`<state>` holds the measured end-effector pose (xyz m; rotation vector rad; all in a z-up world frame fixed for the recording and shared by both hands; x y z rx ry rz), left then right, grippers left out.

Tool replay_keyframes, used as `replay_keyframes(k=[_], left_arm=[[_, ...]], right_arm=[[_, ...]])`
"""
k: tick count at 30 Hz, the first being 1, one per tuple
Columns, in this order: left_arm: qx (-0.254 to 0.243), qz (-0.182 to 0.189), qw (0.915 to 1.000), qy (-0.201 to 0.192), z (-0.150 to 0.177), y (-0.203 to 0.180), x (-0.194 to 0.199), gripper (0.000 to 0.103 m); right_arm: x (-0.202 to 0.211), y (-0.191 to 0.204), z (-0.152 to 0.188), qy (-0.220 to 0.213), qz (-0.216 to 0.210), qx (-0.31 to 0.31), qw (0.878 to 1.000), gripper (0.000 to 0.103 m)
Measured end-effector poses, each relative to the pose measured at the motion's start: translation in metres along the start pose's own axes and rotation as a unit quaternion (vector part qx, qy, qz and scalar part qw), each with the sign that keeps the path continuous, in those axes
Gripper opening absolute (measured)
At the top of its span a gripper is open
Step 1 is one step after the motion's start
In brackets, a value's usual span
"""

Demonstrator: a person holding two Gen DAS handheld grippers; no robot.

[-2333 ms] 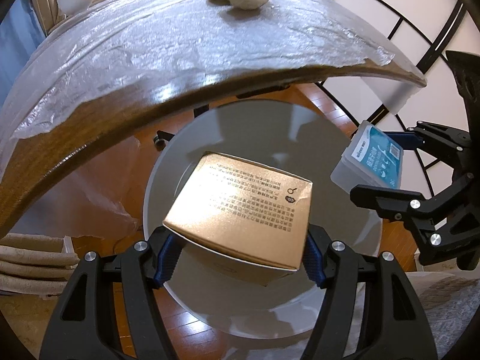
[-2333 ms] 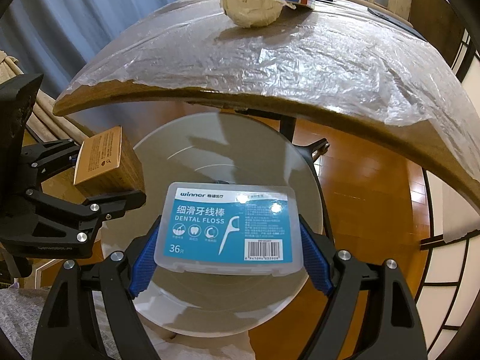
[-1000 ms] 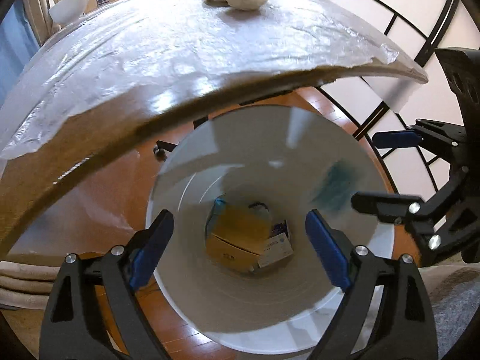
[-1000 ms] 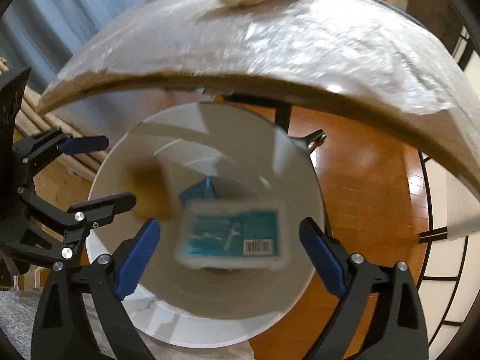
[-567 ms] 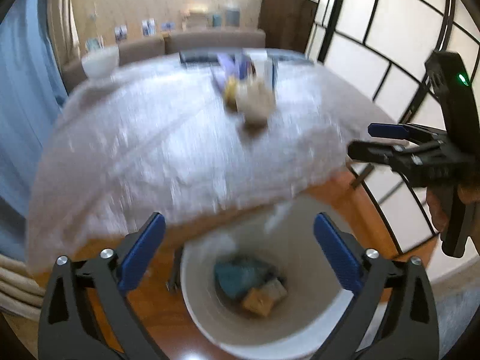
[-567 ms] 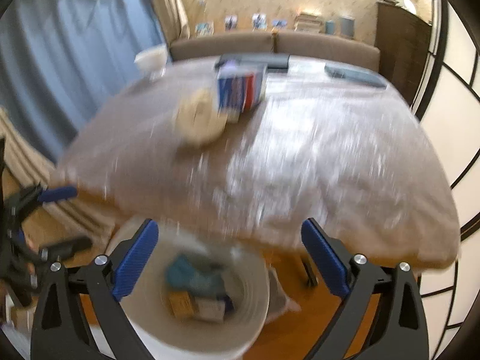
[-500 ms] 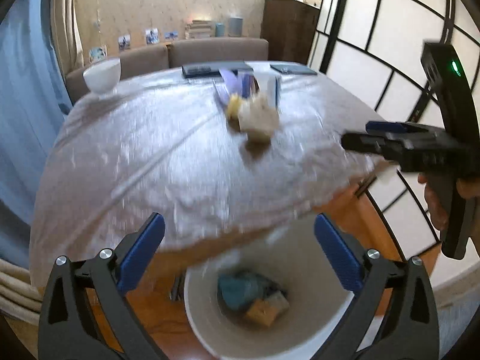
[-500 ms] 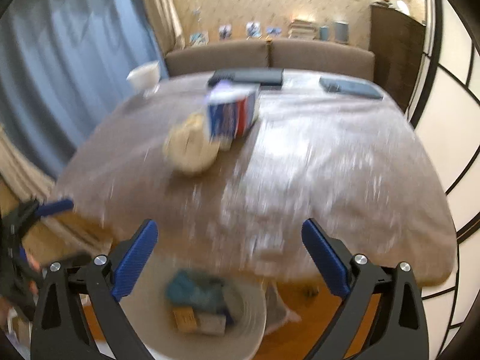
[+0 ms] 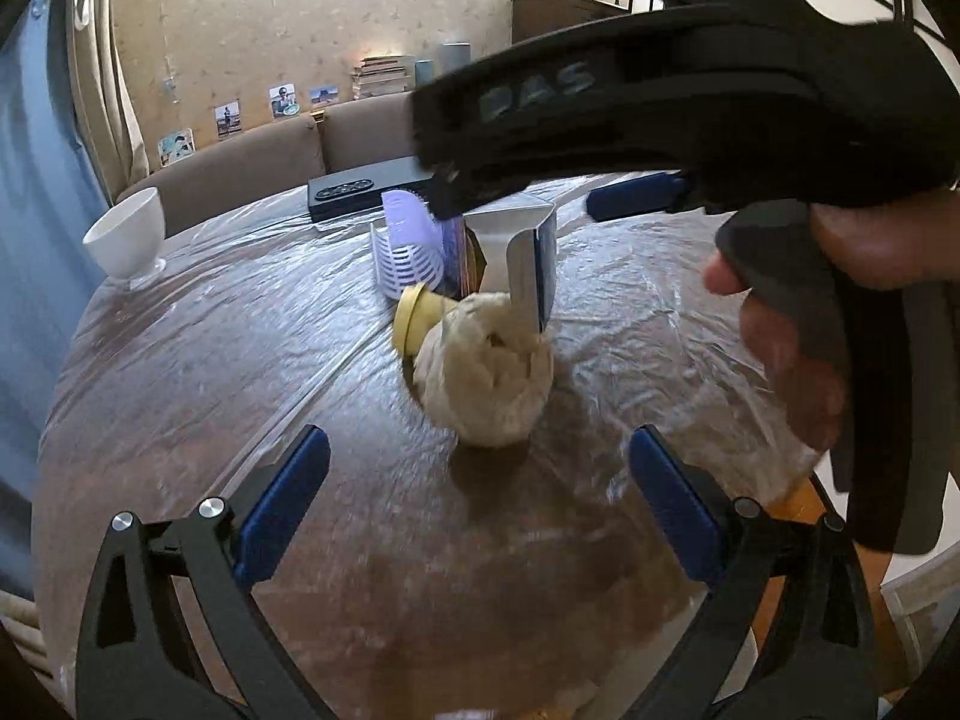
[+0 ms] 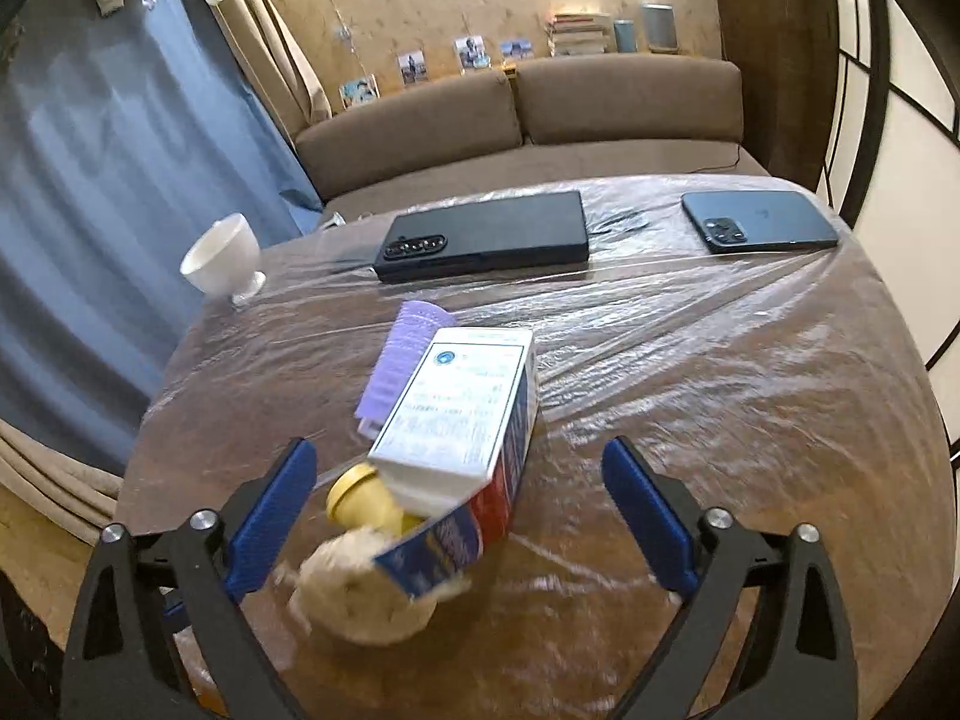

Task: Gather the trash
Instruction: 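Raise both open grippers out of the bin back over the table, then close the left gripper on the crumpled paper while the right gripper grasps the Naproxen box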

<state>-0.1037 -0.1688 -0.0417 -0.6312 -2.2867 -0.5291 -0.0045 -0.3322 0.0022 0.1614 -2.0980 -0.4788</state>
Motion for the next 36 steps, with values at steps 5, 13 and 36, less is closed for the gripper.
replay_keyframes(k=[5, 13, 36], left_arm=[[0.006, 0.007, 0.9999, 0.007, -0.008, 0.0, -0.014, 0.101], [0.009, 0.028, 0.9995, 0.013, -0.017, 0.0, -0.026, 0.085], [0.042, 0.088, 0.9952, 0.01, -0.014, 0.006, -0.018, 0.041]], right_arm=[[-0.016, -0.003, 0.002, 0.019, 0.011, 0.009, 1.0, 0.074], [-0.028, -0.006, 0.005, 0.034, 0.007, 0.008, 0.999, 0.063], [0.011, -0.037, 0.01, 0.006, -0.033, -0.018, 0.999, 0.046]])
Point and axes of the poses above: each gripper's, at about its wrist camera, not at the fingertips, and x roughly against the way its jaws point, y to its left, z to its underside, the point moved 8 cm from there along -x, roughly the way its jaws point, and after that the axes turned 15 degrees about -x, right-handed, at the moved point
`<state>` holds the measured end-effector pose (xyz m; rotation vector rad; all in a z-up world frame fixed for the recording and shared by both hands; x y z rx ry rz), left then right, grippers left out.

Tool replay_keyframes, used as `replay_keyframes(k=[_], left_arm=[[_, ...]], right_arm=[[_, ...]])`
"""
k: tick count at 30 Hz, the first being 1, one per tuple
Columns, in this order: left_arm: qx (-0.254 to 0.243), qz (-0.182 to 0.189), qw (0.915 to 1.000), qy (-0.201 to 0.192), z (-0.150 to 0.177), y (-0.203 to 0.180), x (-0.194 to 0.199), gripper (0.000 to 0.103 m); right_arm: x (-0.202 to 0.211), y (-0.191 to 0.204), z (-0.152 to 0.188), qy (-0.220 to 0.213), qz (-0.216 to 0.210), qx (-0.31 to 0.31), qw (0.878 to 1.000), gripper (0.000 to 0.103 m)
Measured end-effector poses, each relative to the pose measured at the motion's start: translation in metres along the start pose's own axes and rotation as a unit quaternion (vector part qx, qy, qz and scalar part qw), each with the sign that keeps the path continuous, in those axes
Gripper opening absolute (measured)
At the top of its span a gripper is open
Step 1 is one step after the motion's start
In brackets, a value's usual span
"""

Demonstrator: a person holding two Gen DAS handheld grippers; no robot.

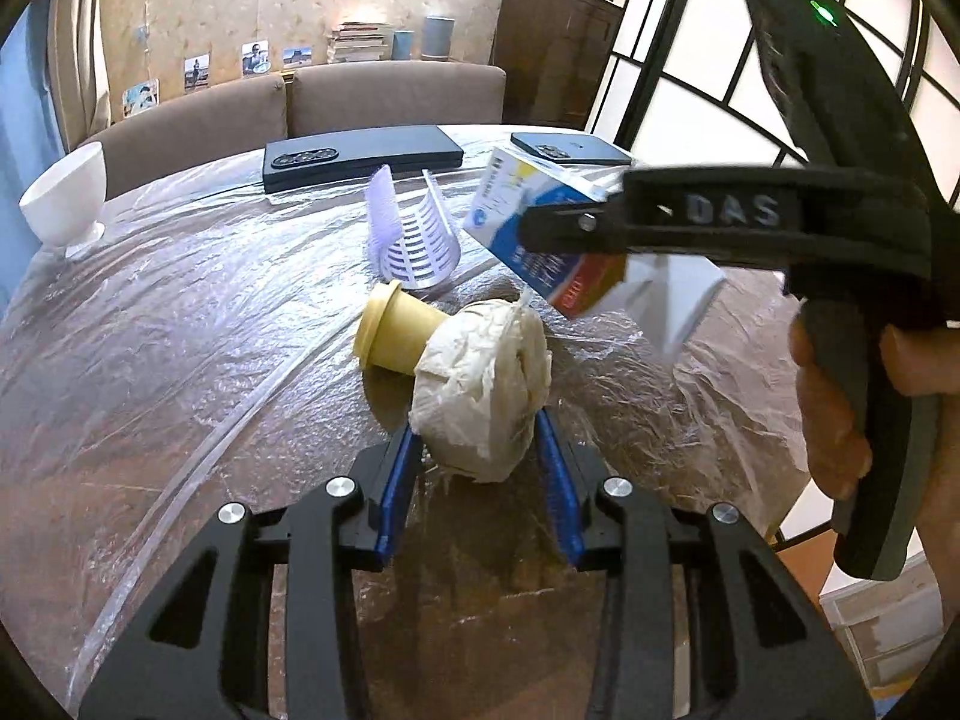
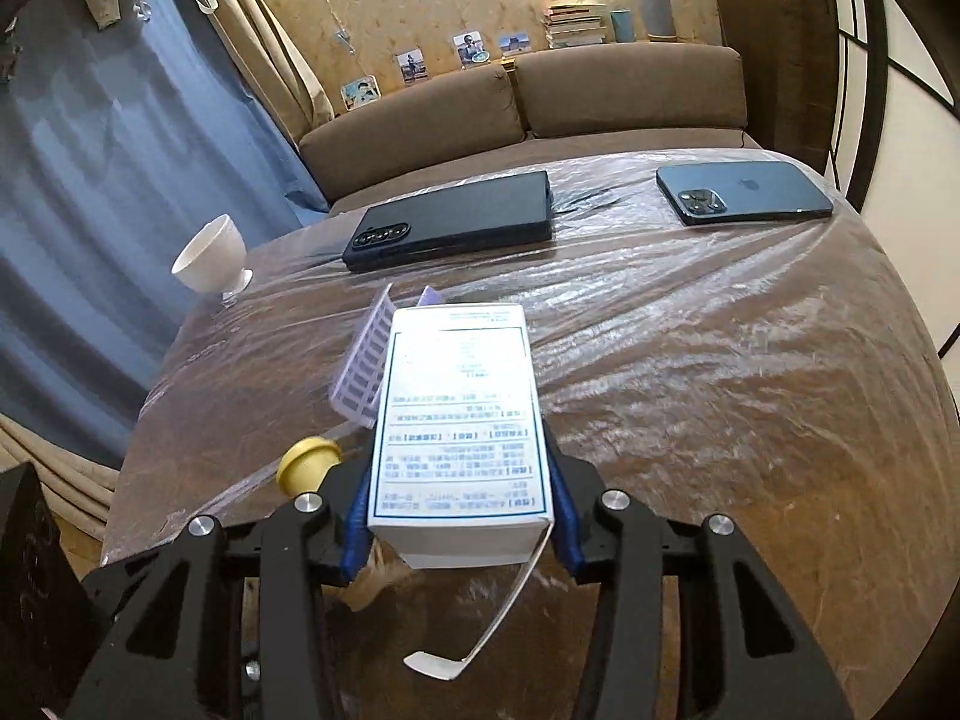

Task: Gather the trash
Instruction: 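Close the left gripper on the crumpled paper while the right gripper grasps the Naproxen box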

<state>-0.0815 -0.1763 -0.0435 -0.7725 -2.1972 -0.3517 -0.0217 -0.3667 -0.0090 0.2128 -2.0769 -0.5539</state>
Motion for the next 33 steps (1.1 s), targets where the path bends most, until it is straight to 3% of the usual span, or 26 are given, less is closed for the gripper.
replay_keyframes(k=[18, 20, 21, 22, 27, 32, 33], left_arm=[[0.039, 0.012, 0.9992, -0.001, 0.013, 0.017, 0.017, 0.041], [0.033, 0.018, 0.9993, -0.002, 0.01, 0.015, 0.016, 0.053], [0.025, 0.011, 0.9996, -0.006, 0.006, 0.014, 0.016, 0.074], [0.019, 0.001, 0.9997, -0.013, 0.003, 0.014, 0.017, 0.08], [-0.007, -0.023, 0.9996, -0.013, -0.014, 0.012, 0.005, 0.08], [-0.037, -0.053, 0.9979, 0.003, -0.016, 0.01, -0.009, 0.079], [-0.038, -0.054, 0.9978, 0.003, -0.016, 0.01, -0.009, 0.074]], right_arm=[[0.029, -0.011, 0.051, 0.014, -0.009, -0.006, 1.0, 0.046], [0.029, -0.012, 0.054, 0.012, -0.006, -0.006, 1.0, 0.046], [0.03, -0.012, 0.055, 0.009, -0.004, -0.005, 1.0, 0.046], [0.031, -0.012, 0.056, 0.004, 0.002, 0.0, 1.0, 0.046], [0.033, -0.018, 0.055, -0.02, 0.04, 0.022, 0.999, 0.045], [0.034, -0.029, 0.053, -0.021, 0.043, 0.012, 0.999, 0.045], [0.034, -0.029, 0.052, -0.022, 0.044, 0.013, 0.999, 0.045]])
Point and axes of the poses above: each gripper's, at about its wrist camera, not at the fingertips, and x roughly against the way its jaws point, y to its left, z to its underside, the point moved 8 cm from there along -x, roughly the way its jaws point, and after that the axes turned 15 degrees about -x, right-handed, at the moved point
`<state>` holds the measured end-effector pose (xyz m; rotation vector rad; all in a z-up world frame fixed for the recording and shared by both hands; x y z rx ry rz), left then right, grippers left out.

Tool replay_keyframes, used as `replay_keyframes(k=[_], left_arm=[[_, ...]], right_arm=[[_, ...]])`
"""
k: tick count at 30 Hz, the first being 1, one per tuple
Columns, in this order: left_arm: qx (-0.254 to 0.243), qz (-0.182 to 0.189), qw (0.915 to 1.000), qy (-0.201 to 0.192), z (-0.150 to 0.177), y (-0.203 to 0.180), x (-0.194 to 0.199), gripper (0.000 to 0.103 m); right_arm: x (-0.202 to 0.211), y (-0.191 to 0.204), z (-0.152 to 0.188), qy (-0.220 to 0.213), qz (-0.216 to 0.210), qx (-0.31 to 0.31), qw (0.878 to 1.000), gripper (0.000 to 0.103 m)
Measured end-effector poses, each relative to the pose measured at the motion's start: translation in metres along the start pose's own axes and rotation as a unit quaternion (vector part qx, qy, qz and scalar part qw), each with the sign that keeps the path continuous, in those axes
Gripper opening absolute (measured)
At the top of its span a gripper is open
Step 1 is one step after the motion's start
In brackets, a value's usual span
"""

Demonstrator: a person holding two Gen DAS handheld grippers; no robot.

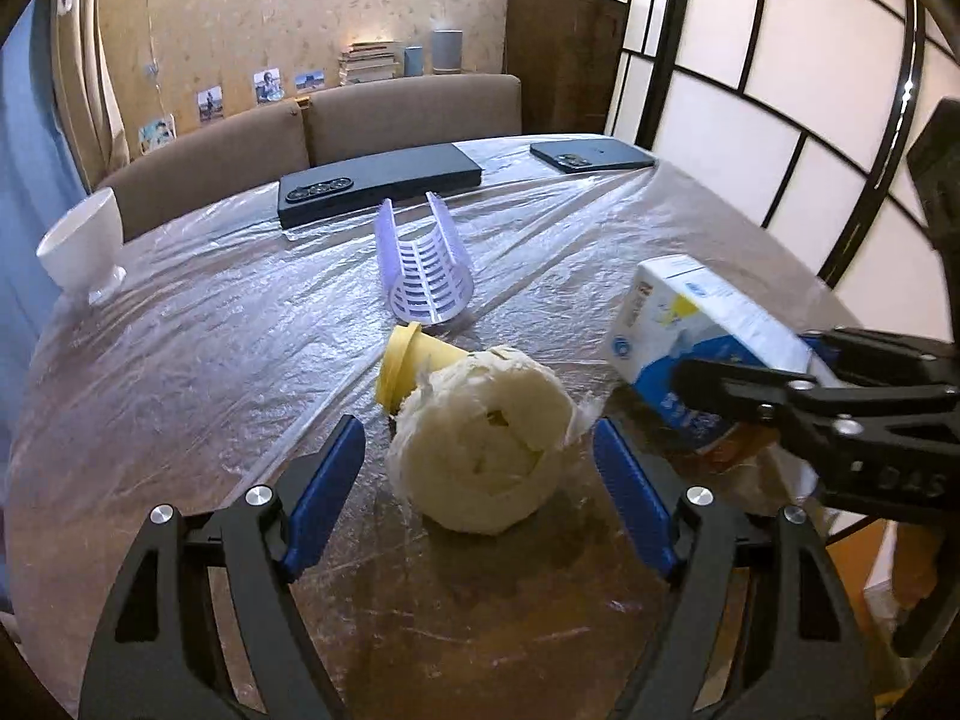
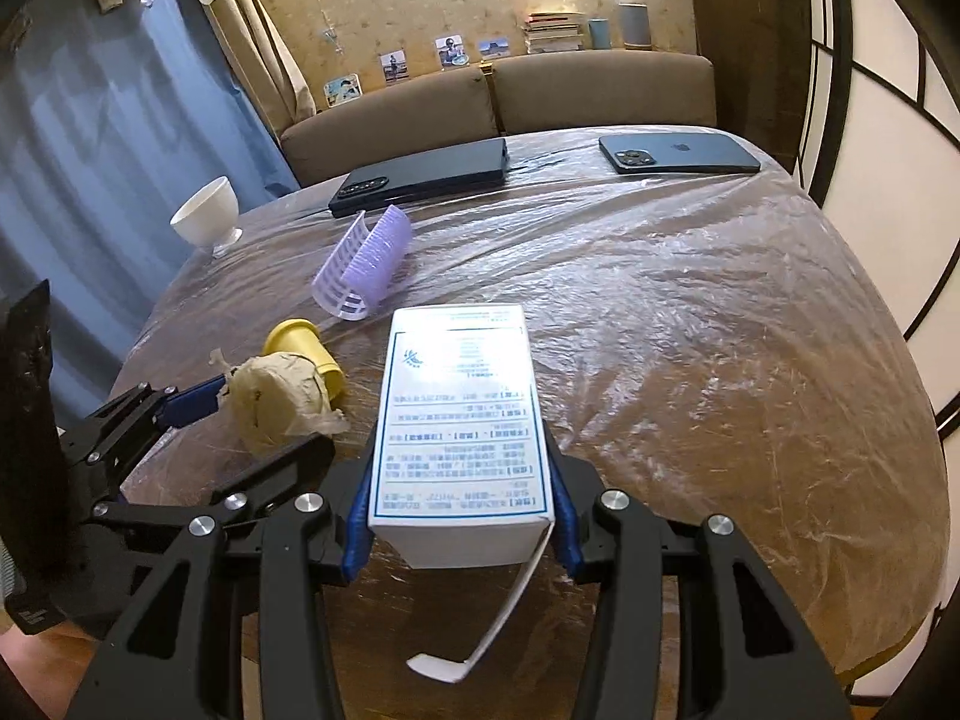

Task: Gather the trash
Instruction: 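Close the left gripper on the crumpled paper while the right gripper grasps the Naproxen box, then carry the crumpled paper in the left gripper over the bin while the right gripper carries the Naproxen box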

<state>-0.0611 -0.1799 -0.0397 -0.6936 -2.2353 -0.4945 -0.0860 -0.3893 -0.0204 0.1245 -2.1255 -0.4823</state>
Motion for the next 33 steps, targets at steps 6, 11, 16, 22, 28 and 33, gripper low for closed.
replay_keyframes(k=[6, 11, 16, 22, 28, 33], left_arm=[[0.008, 0.019, 0.9998, 0.004, 0.002, 0.002, -0.002, 0.053], [0.012, 0.026, 0.9996, -0.008, 0.004, 0.002, 0.012, 0.053], [0.027, 0.036, 0.999, -0.009, 0.016, 0.003, 0.03, 0.053], [0.046, 0.038, 0.9982, -0.005, 0.031, 0.006, 0.047, 0.053], [0.064, 0.039, 0.9972, 0.0, 0.044, 0.01, 0.056, 0.053], [0.067, 0.039, 0.997, 0.003, 0.051, 0.009, 0.063, 0.053]], right_arm=[[0.005, -0.004, 0.001, -0.003, 0.002, -0.002, 1.0, 0.045], [0.011, -0.005, 0.003, -0.002, -0.008, -0.006, 1.0, 0.045], [0.015, 0.002, 0.011, 0.007, -0.022, -0.002, 1.0, 0.045], [0.016, 0.011, 0.025, 0.023, -0.034, 0.005, 0.999, 0.045], [0.021, 0.02, 0.04, 0.034, -0.044, 0.013, 0.998, 0.045], [0.028, 0.027, 0.052, 0.04, -0.051, 0.022, 0.998, 0.045]])
Point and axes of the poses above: each gripper's, at about its wrist camera, not at the fingertips, and x roughly against the way its jaws point, y to its left, z to its underside, the point moved 8 cm from there along -x, roughly the way its jaws point, and after that the axes turned 15 degrees about -x, right-handed, at the moved point
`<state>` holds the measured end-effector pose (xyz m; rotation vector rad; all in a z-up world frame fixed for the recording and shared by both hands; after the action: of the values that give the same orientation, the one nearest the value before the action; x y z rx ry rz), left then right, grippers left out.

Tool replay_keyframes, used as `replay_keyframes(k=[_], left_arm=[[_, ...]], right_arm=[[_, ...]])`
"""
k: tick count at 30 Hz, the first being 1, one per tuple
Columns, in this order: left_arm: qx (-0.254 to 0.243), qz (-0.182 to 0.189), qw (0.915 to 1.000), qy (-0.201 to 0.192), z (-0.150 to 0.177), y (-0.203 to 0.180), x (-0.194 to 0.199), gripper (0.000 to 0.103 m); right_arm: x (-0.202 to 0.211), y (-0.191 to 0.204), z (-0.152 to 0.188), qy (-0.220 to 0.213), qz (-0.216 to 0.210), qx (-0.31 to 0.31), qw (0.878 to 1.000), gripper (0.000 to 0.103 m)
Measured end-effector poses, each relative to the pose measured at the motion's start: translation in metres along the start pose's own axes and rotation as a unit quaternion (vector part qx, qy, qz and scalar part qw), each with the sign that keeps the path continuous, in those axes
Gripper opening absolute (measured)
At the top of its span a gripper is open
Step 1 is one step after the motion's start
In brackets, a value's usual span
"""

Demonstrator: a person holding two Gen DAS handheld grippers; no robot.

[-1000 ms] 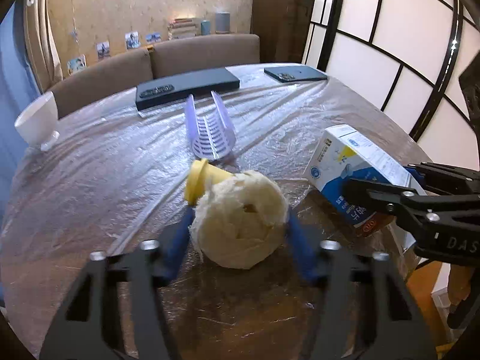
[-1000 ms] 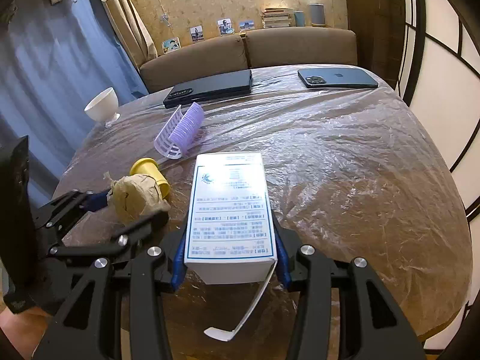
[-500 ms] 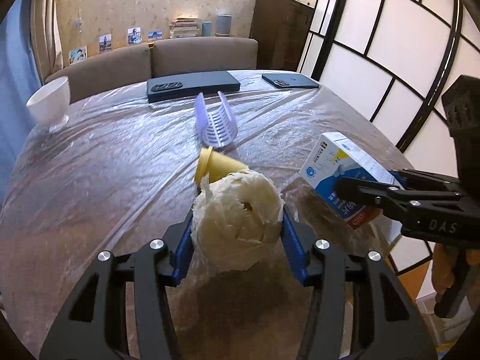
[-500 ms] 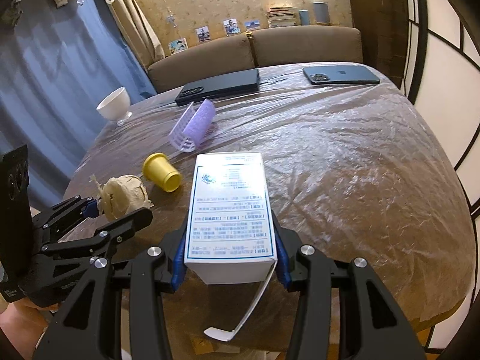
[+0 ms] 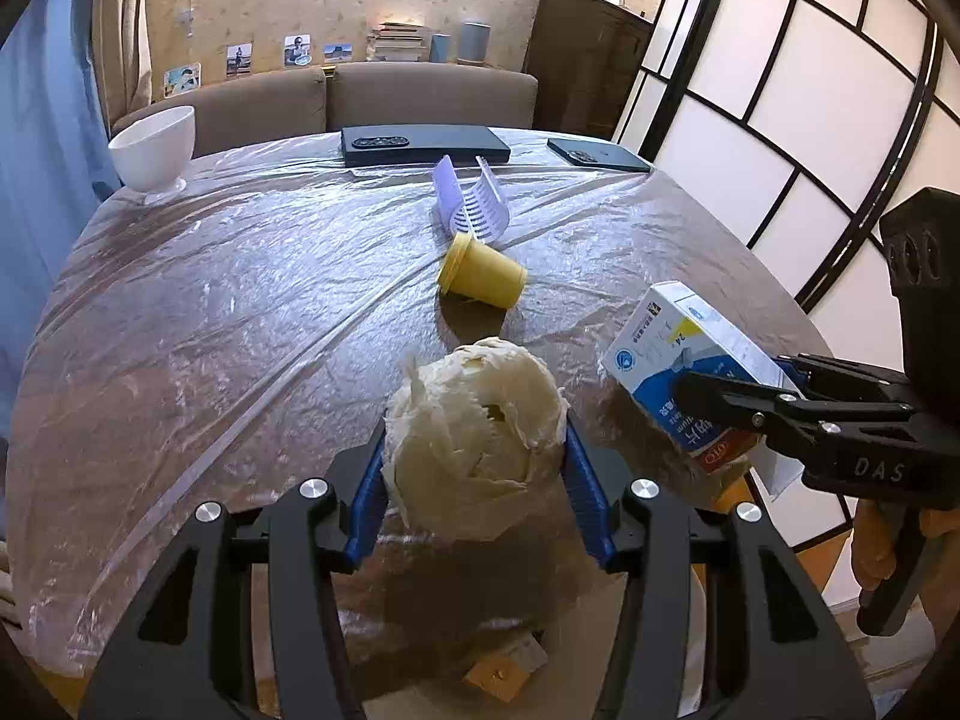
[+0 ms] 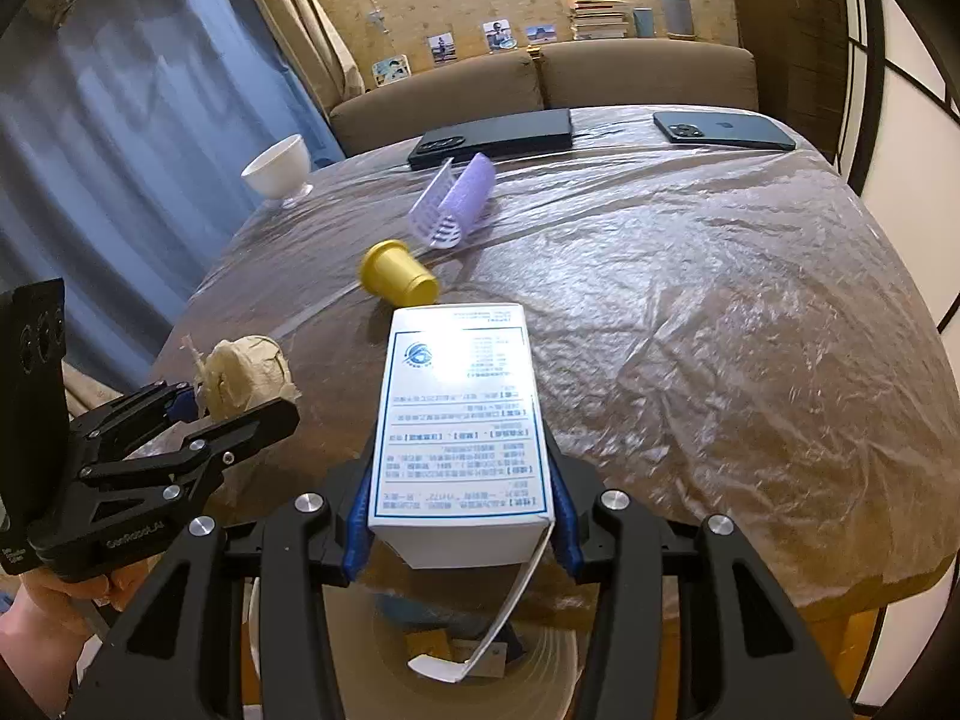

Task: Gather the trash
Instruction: 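Carry the crumpled paper in the left gripper over the bin while the right gripper carries the Naproxen box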

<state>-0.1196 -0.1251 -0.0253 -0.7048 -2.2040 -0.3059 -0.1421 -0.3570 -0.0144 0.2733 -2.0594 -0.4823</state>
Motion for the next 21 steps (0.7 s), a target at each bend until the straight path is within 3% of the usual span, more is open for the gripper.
replay_keyframes(k=[21], left_arm=[[-0.012, 0.007, 0.9998, 0.012, 0.028, -0.014, 0.027, 0.053]], right_arm=[[0.024, 0.018, 0.035, 0.013, -0.014, 0.023, 1.0, 0.045]])
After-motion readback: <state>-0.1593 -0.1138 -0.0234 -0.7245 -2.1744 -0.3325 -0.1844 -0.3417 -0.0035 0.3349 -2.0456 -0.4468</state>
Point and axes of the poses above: each gripper's, at about its wrist camera, not at the fingertips, and x roughly against the way its jaws point, y to its left, z to its underside, the point moved 8 cm from there along -x, roughly the way its jaws point, and after that the axes turned 15 degrees about -x, right-handed, at the moved point
